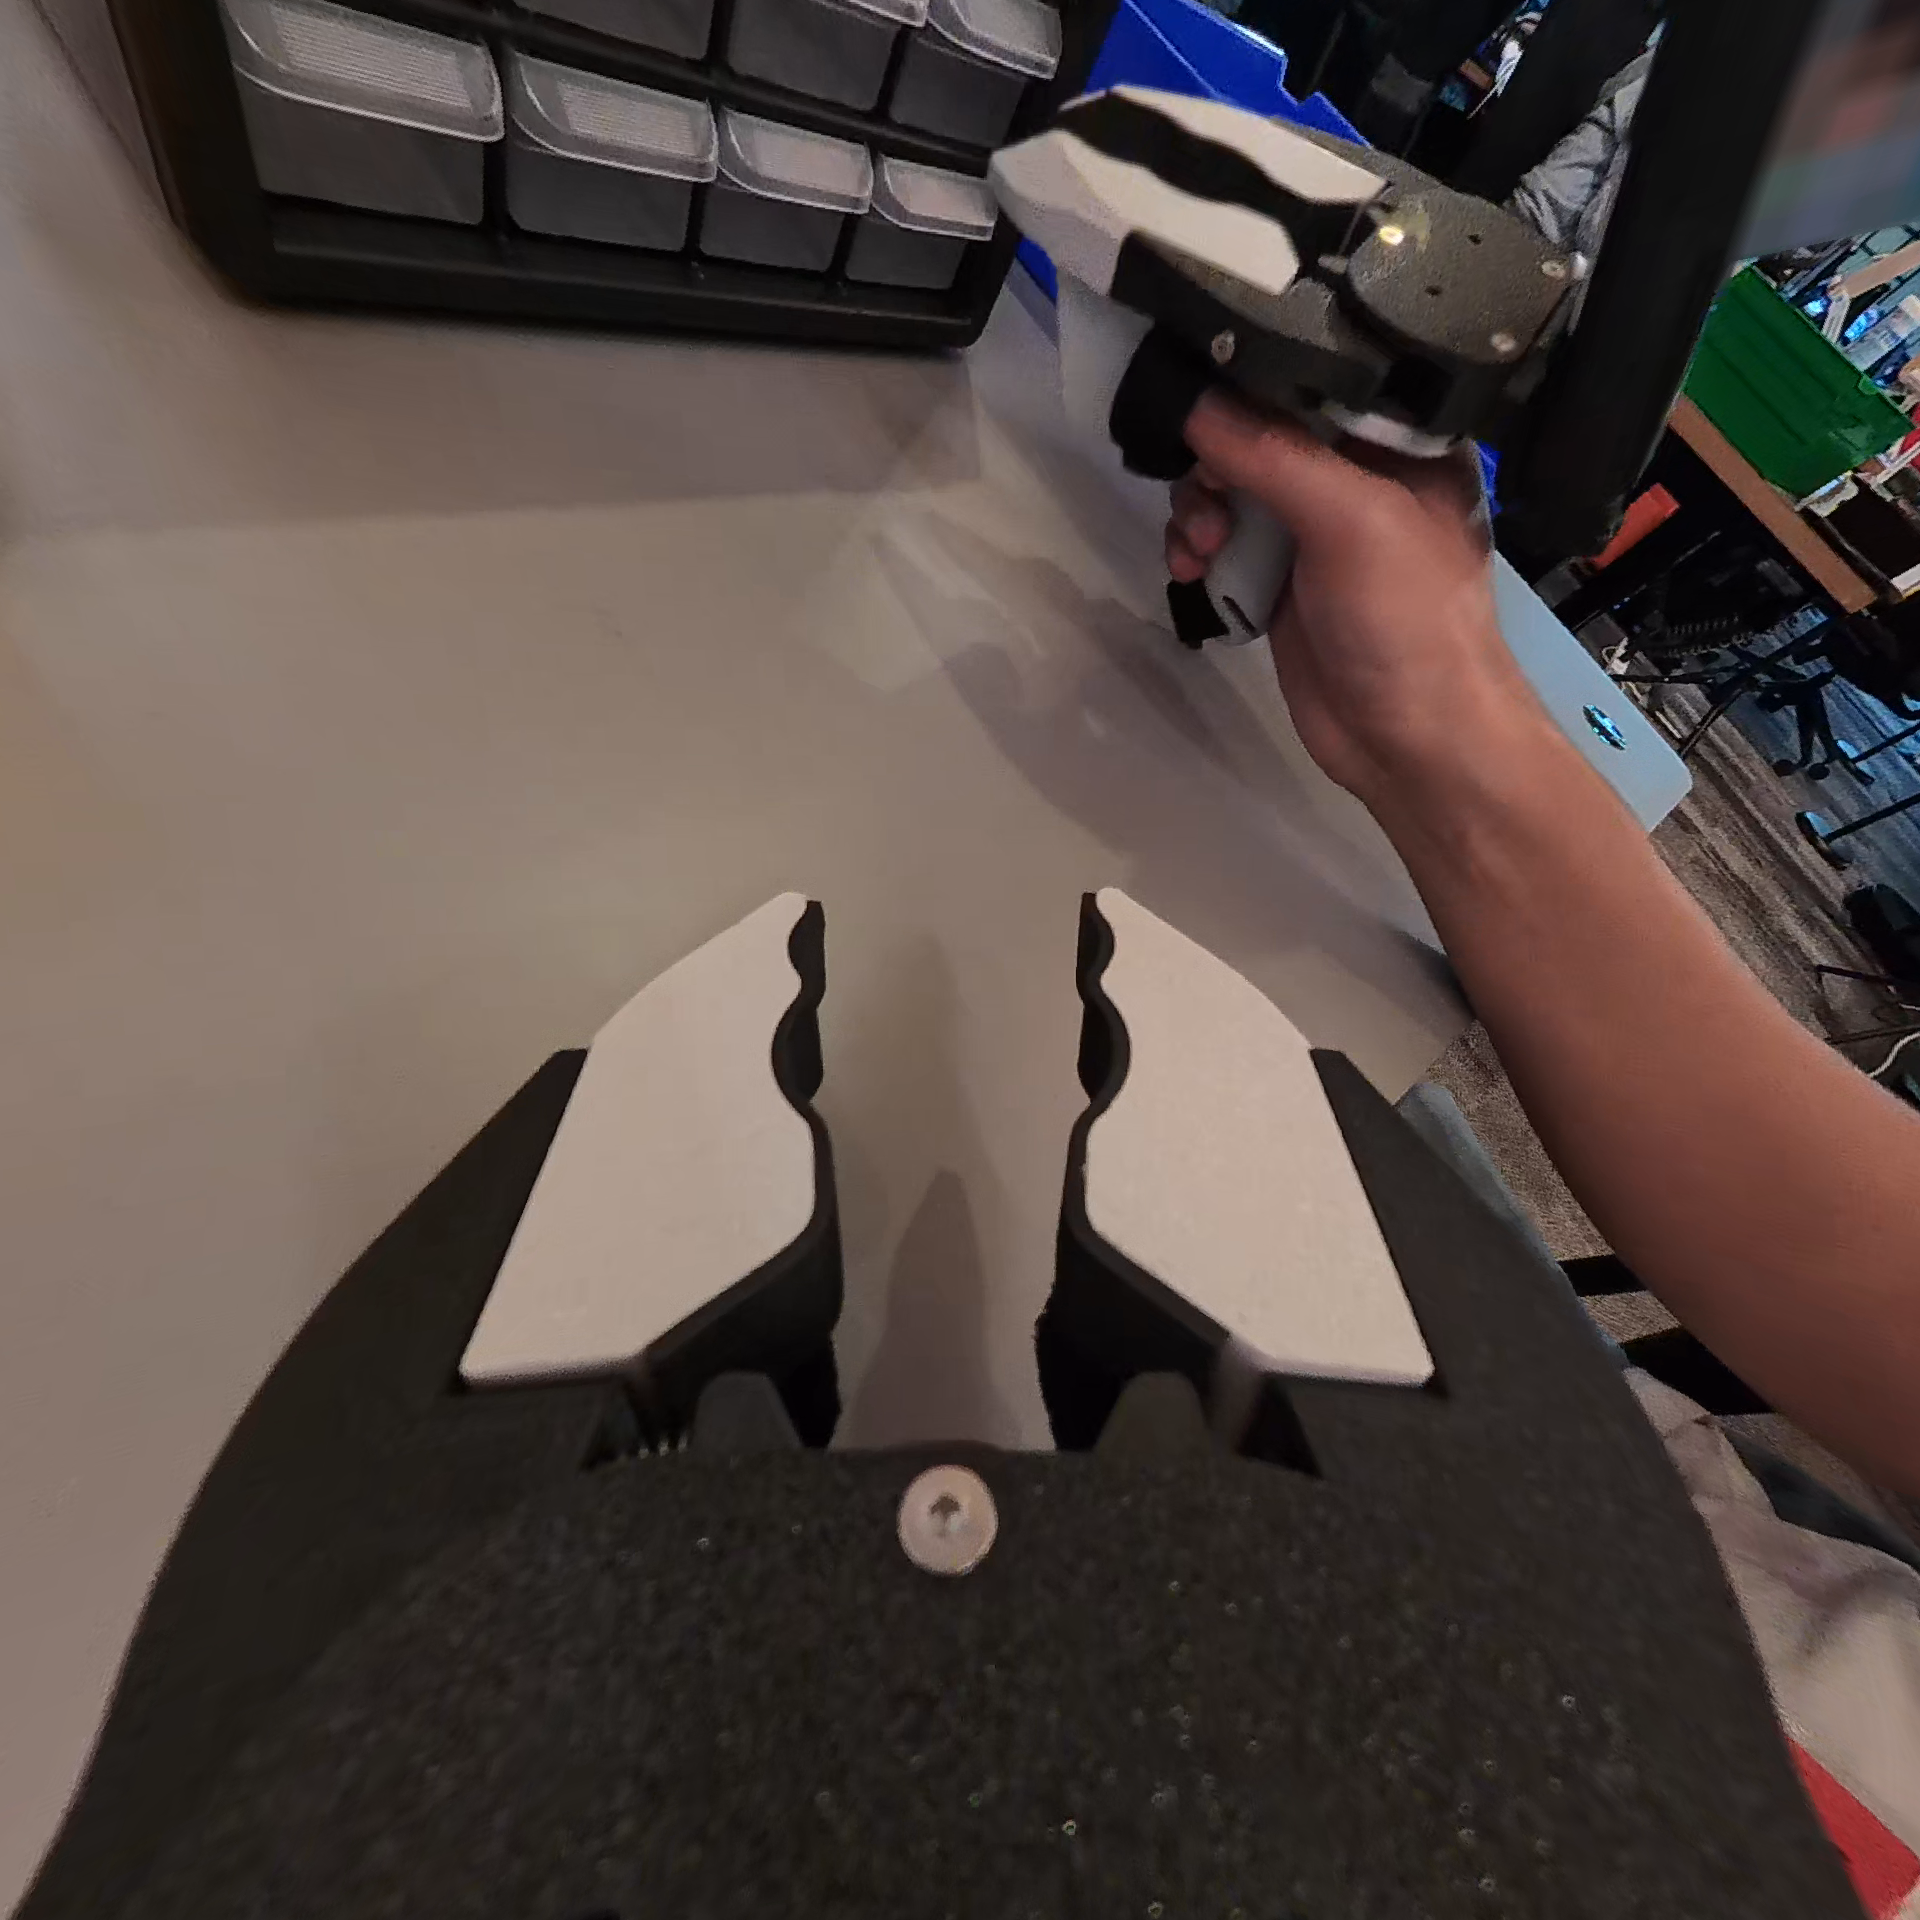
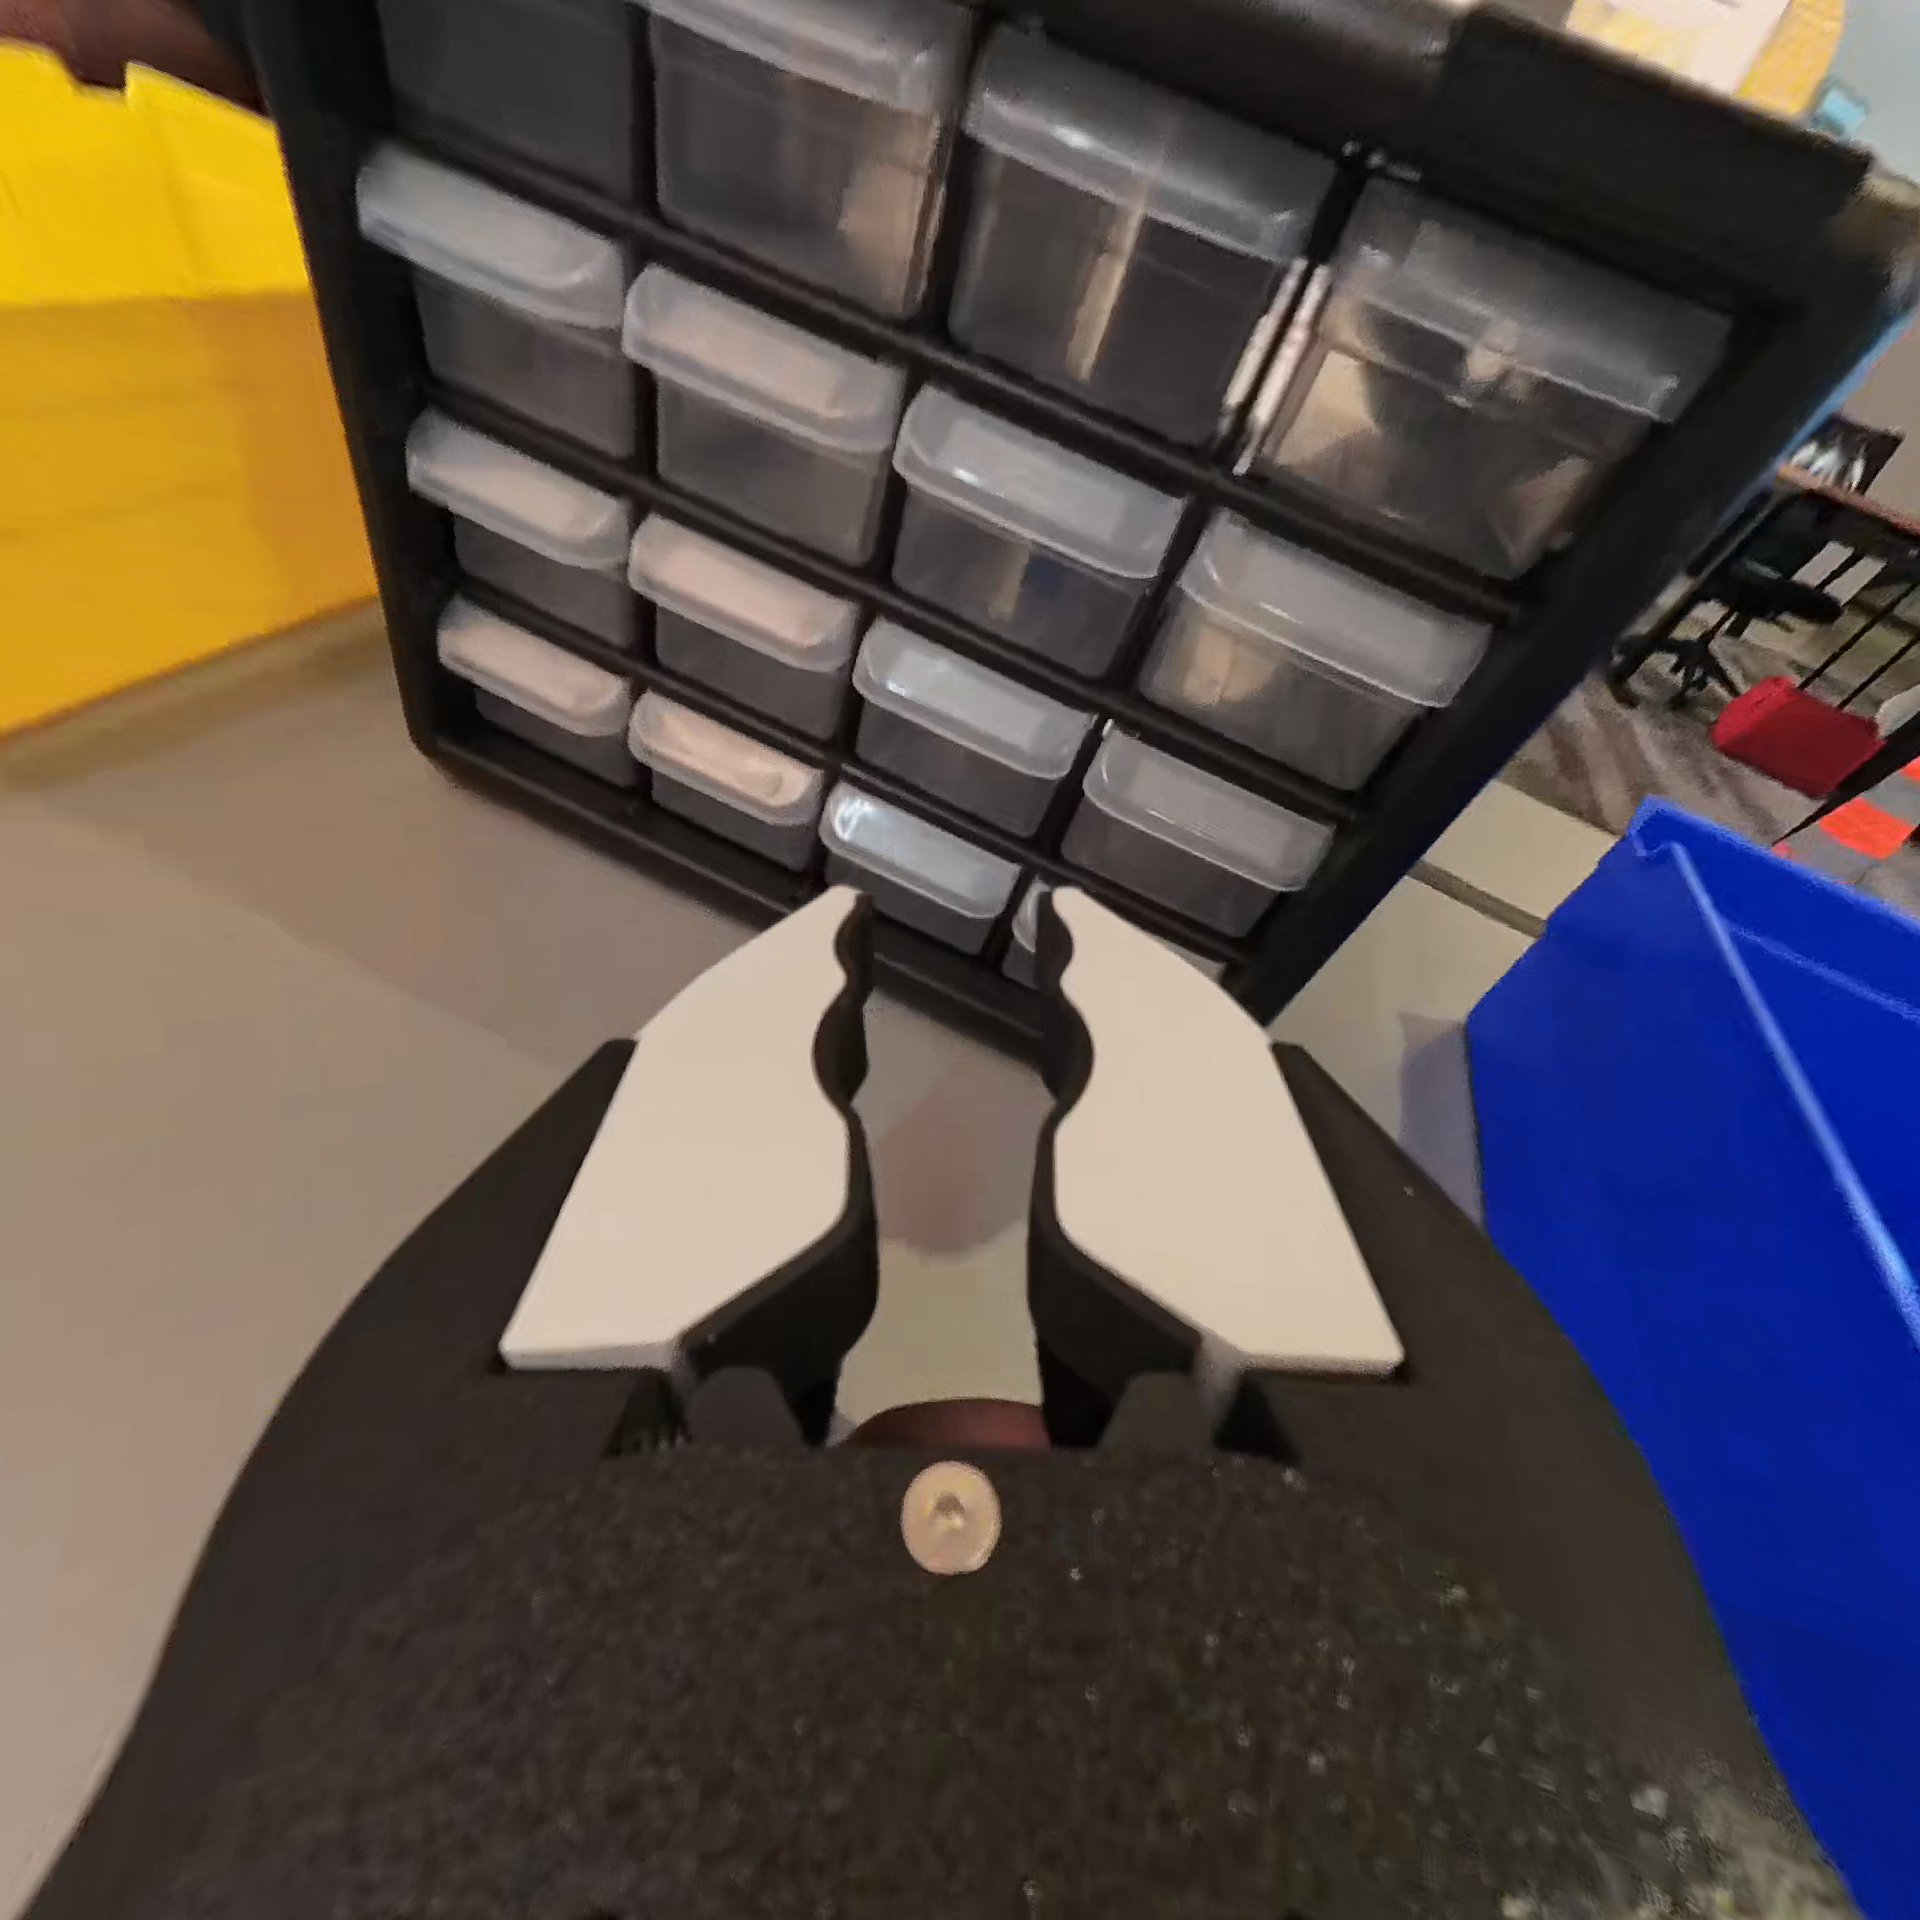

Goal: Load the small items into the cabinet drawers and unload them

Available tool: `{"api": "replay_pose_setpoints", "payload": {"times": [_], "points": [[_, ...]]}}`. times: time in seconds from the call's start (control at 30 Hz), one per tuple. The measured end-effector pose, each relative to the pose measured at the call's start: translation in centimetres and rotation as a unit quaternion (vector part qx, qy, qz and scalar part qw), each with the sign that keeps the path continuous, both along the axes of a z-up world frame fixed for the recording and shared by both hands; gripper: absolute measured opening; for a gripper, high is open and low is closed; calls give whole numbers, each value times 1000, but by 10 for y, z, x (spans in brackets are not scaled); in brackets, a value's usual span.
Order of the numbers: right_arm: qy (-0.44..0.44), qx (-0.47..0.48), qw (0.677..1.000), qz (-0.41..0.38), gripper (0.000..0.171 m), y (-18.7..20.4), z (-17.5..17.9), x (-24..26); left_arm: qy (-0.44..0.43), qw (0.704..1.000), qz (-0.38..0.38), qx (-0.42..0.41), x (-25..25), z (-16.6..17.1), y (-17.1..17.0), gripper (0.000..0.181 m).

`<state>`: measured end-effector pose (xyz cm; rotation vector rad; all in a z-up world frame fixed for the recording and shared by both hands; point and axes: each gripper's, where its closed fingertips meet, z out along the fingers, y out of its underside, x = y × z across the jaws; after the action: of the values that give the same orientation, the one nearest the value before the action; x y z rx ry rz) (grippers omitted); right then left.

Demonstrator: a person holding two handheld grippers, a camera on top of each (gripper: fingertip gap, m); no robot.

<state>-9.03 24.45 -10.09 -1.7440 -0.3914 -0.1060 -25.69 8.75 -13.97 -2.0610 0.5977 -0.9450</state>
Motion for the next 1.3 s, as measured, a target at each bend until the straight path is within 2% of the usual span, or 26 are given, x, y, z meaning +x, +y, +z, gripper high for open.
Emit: {"api": "replay_pose_setpoints", "payload": {"times": [0.1,0.17,0.23,0.3,0.5,0.67,0.73,1.17,1.23,1.3], "points": [[-101,4,994,30,31,1,-5,-15,2,1000,0,3,1,1,0,46],[-201,34,978,45,31,7,-4,-34,6,1000,0,6,1,0,0,46],[-309,88,945,59,26,16,-1,-56,8,1000,1,7,1,0,0,46],[-400,136,905,40,21,31,5,-68,11,1000,3,10,0,0,0,46],[-515,166,841,22,21,64,8,-84,14,1000,12,12,-9,0,4,45],[-537,182,824,-6,20,75,3,-78,6,1000,13,5,-12,0,7,45],[-537,205,818,-24,9,75,9,-76,5,1000,10,0,-12,-1,6,45],[-502,196,842,-14,10,31,6,-81,4,1000,3,-11,-8,-4,2,44],[-478,187,858,-3,9,23,4,-85,7,1000,3,-13,-8,-5,1,44],[-415,159,896,22,7,11,-1,-90,7,1000,2,-15,-7,-6,1,44]]}}
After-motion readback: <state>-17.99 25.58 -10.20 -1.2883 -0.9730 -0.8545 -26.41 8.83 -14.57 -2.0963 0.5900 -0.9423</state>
